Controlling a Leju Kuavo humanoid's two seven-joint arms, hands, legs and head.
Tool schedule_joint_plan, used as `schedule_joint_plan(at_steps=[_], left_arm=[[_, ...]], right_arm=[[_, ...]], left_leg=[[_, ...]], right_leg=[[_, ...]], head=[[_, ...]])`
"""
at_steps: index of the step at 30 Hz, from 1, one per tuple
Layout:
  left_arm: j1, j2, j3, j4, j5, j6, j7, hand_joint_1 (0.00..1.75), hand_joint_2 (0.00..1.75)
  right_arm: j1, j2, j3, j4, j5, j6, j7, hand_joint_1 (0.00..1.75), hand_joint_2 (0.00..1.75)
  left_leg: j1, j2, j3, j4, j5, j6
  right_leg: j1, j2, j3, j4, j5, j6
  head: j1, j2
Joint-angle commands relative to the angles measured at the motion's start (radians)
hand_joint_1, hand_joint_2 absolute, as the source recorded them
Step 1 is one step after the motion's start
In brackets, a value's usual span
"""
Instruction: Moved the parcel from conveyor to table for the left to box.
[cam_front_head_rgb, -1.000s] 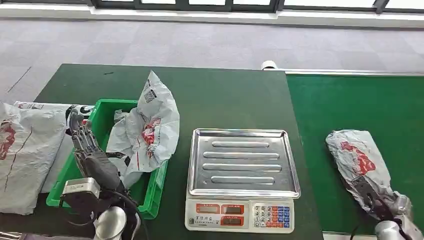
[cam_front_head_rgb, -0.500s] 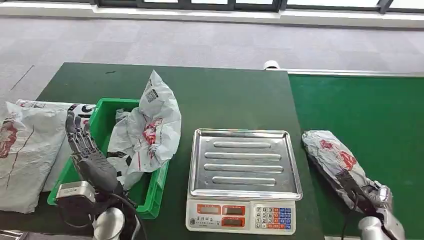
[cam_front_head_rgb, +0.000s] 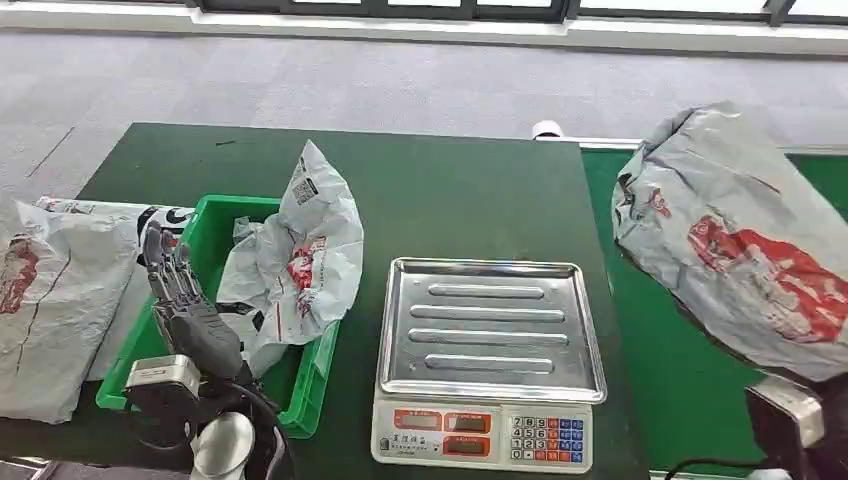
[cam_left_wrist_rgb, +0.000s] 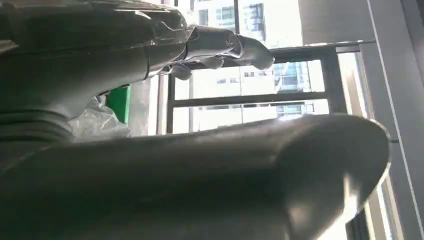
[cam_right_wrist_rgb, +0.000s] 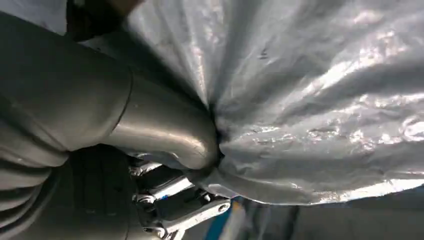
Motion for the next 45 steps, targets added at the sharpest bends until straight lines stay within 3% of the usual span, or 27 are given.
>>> schedule_joint_plan(at_steps=[1,19,21,22,24,26,27,28,30,34,37,45], left_arm=[[-0.091,-0.021,0.007,0.107,0.001,-0.011,0.001,0.00,0.00],[-0.084,-0.023,0.010,0.100,0.002,-0.011,-0.006,0.00,0.00],[-0.093,-0.025,0.008,0.104,-0.001,-0.017,0.001,0.00,0.00],[-0.100,-0.030,0.008,0.108,-0.010,-0.025,0.007,0.00,0.00],[-0.106,-0.031,0.001,0.115,-0.017,-0.021,0.018,0.00,0.00],[-0.118,-0.032,-0.006,0.130,-0.024,-0.020,0.028,0.00,0.00],[-0.120,-0.027,-0.011,0.140,-0.025,-0.018,0.033,0.00,0.00],[-0.124,-0.021,-0.015,0.159,-0.022,-0.013,0.034,0.00,0.00],[-0.143,-0.019,-0.018,0.200,-0.001,-0.021,0.018,0.00,0.00],[-0.182,-0.008,-0.039,0.254,0.012,-0.020,0.009,0.00,0.00],[-0.188,0.004,-0.050,0.265,0.024,-0.024,0.003,0.00,0.00],[-0.175,0.004,-0.049,0.258,0.031,-0.031,-0.002,0.00,0.00]], right_arm=[[0.048,0.113,0.014,-0.299,-0.043,0.005,-0.023,1.75,1.75],[0.038,0.113,0.043,-0.247,-0.002,0.005,-0.002,1.75,1.75],[0.008,0.113,0.078,-0.177,0.069,0.005,0.009,1.75,1.75],[-0.031,0.094,0.146,-0.055,0.141,0.005,0.046,1.75,1.75],[-0.113,-0.016,0.295,0.142,0.222,0.005,0.209,1.75,1.75],[-0.196,-0.065,0.422,0.328,0.296,0.019,0.313,1.75,1.75],[-0.224,-0.081,0.504,0.424,0.320,0.143,0.348,1.75,1.75],[-0.265,-0.063,0.549,0.514,0.343,0.156,0.374,1.75,1.75],[-0.283,-0.058,0.623,0.637,0.305,0.102,0.377,1.75,1.75],[-0.209,-0.098,0.702,0.580,0.217,0.135,0.361,1.75,1.75],[-0.178,-0.107,0.741,0.545,0.203,0.191,0.344,1.75,1.75],[-0.112,-0.110,0.793,0.478,0.199,0.241,0.350,1.75,1.75]], left_leg=[[0.000,-0.001,0.000,-0.001,0.001,-0.001],[0.000,0.003,0.002,0.000,0.000,-0.001],[0.000,0.004,0.002,-0.001,0.001,-0.001],[0.000,0.005,0.002,-0.001,0.000,-0.001],[0.001,0.010,0.003,-0.003,0.001,-0.001],[0.001,0.015,0.002,-0.002,0.000,-0.001],[0.002,0.019,0.003,-0.007,0.003,-0.001],[0.001,0.019,-0.003,-0.002,0.001,-0.001],[0.002,0.022,-0.002,-0.004,0.001,-0.002],[0.002,0.012,0.006,-0.004,0.003,-0.003],[0.001,0.001,0.005,-0.002,0.004,-0.003],[0.002,0.002,0.003,-0.003,0.003,-0.004]], right_leg=[[0.000,-0.002,0.001,-0.001,0.000,0.000],[0.000,0.002,0.001,-0.001,0.001,0.000],[0.000,0.003,0.001,-0.002,0.002,0.000],[0.000,0.004,0.001,-0.002,0.002,0.000],[0.001,0.008,0.002,-0.005,0.005,0.000],[0.001,0.014,0.003,-0.004,0.005,0.001],[0.001,0.017,0.003,-0.008,0.010,0.000],[0.001,0.018,0.001,-0.004,0.007,0.001],[0.001,0.020,0.002,-0.005,0.008,0.000],[0.002,0.011,0.003,-0.005,0.006,-0.002],[0.001,0.001,0.003,-0.002,0.004,-0.001],[0.002,0.001,0.002,-0.002,0.003,-0.002]], head=[[0.000,0.000],[0.000,0.000],[0.000,0.000],[0.000,0.000],[0.000,0.000],[0.000,0.000],[0.000,0.000],[0.000,0.000],[0.000,0.000],[0.000,0.000],[0.000,0.000],[0.000,0.000]])
